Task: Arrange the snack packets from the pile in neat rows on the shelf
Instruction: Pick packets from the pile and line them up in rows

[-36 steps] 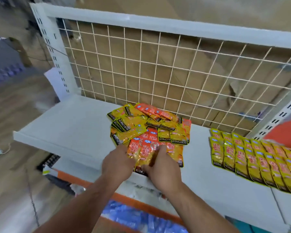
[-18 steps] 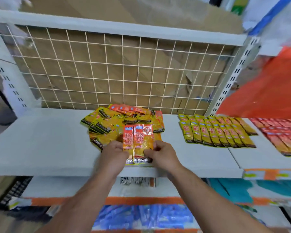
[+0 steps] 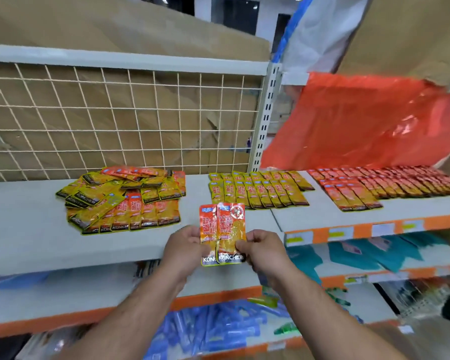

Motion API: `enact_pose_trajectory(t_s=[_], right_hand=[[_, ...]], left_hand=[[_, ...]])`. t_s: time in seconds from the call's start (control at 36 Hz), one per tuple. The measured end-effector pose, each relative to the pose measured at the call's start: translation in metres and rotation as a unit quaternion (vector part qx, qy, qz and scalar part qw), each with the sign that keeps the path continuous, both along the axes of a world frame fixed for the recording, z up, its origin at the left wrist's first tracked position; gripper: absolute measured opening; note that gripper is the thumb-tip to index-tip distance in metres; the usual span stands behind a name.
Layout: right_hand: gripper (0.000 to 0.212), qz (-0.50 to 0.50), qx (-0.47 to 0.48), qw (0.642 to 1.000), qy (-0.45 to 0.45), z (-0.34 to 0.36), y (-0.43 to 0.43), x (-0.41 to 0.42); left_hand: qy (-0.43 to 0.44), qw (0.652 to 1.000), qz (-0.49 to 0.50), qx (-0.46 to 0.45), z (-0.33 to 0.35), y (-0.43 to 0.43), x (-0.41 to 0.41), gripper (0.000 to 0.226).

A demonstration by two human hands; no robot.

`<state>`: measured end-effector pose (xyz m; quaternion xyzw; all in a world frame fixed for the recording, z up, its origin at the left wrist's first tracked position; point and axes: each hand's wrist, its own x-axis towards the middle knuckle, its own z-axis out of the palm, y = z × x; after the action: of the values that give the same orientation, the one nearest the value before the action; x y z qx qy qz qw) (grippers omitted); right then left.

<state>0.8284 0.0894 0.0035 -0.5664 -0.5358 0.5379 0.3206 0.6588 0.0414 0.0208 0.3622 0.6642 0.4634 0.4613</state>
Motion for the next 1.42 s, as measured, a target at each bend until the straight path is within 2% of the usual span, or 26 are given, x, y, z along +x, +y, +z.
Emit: enact_pose_trajectory(t_s=[0.33, 0.47, 0.72, 1.08, 1.22, 1.36, 1.42], right_hand=[[0.005, -0.035, -0.039, 0.999, 0.008, 0.010, -0.028, 0.195], [0.012, -0.071, -0.054, 0.996, 0.026, 0.003, -0.027, 0.249], [0.018, -0.110, -0.063, 0.991, 0.043, 0.000, 0.018, 0.310], [0.025, -0.150, -0.034, 0.987, -0.041, 0.002, 0.136, 0.387], [0.023, -0.162, -0.028, 0.986, -0.040, 0.000, 0.178, 0.409], [0.037, -0.165, -0.011, 0.985, -0.056, -0.008, 0.212, 0.428], [0.039, -0.156, -0.008, 0.986, -0.053, -0.008, 0.227, 0.437]], left_hand=[[-0.004, 1.000, -0.016, -0.010, -0.003, -0.004, 0.185, 0.025], [-0.013, 0.999, -0.034, -0.036, -0.011, 0.003, 0.234, 0.014], [-0.012, 0.996, -0.078, -0.037, -0.021, 0.065, 0.297, 0.013], [-0.033, 0.989, -0.140, -0.024, -0.031, 0.197, 0.380, 0.012], [-0.040, 0.990, -0.132, -0.025, -0.033, 0.241, 0.403, 0.020], [-0.035, 0.992, -0.118, -0.039, -0.034, 0.270, 0.423, 0.025], [-0.022, 0.993, -0.114, -0.036, -0.035, 0.284, 0.432, 0.020]])
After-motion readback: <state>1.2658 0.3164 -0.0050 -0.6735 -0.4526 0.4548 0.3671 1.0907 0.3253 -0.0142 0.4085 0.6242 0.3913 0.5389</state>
